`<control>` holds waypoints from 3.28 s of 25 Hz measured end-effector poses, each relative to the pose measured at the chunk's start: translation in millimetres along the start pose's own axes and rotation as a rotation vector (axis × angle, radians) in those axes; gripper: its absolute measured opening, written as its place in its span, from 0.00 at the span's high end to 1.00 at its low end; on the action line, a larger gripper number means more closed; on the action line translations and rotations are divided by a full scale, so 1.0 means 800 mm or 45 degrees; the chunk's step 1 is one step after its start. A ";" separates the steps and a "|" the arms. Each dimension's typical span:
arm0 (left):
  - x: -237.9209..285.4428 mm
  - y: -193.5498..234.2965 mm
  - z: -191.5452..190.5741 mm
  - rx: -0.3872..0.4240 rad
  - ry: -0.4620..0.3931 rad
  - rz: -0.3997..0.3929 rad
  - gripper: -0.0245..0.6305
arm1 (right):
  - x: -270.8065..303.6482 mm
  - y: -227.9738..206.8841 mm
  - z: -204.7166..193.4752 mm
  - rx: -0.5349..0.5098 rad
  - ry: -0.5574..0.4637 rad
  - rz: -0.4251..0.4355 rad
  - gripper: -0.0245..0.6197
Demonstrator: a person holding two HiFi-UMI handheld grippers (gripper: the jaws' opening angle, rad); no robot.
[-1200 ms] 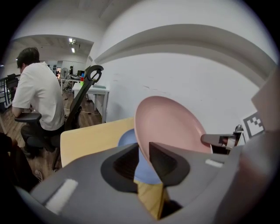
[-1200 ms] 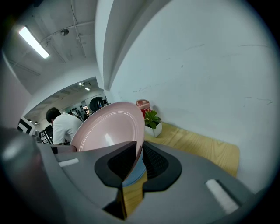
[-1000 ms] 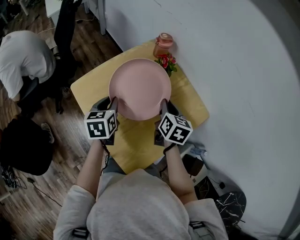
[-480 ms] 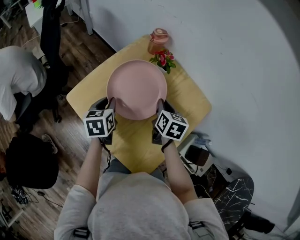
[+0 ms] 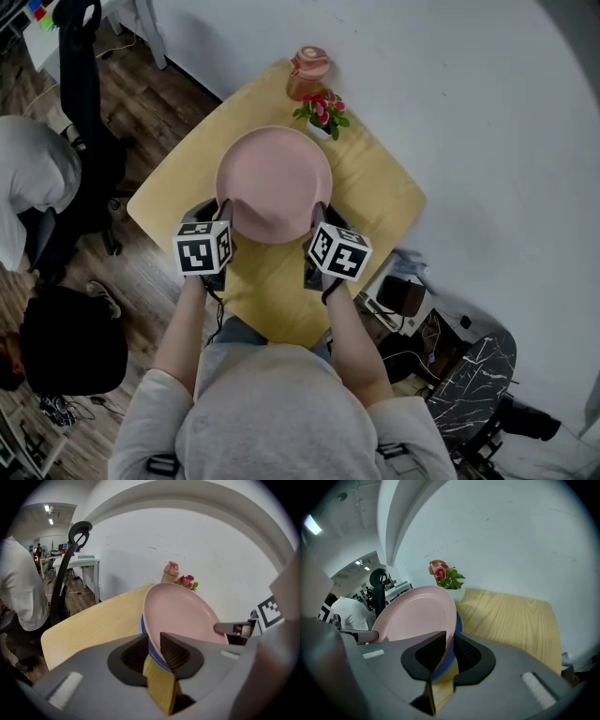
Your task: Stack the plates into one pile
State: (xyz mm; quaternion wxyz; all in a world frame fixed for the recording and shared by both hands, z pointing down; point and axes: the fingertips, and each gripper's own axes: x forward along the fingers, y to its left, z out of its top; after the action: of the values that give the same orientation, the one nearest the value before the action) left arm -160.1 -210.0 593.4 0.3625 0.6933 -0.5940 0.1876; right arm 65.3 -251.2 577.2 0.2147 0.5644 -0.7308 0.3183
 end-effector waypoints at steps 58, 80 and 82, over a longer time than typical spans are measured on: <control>-0.144 -0.025 0.054 0.201 -0.545 0.105 0.87 | -0.126 0.077 0.060 -0.399 -0.396 0.189 0.96; -0.322 -0.113 0.062 0.226 -0.940 0.229 0.87 | -0.287 0.052 0.097 -0.499 -0.690 0.338 0.95; -0.335 -0.123 0.064 0.231 -0.973 0.234 0.87 | -0.300 0.048 0.100 -0.511 -0.715 0.350 0.95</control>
State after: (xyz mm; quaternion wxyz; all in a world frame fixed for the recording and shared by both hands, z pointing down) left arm -134.7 -59.6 347.0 0.0348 0.6863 -0.7265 -0.0005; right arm 96.6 -136.5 350.4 0.0676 0.4731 -0.8780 0.0271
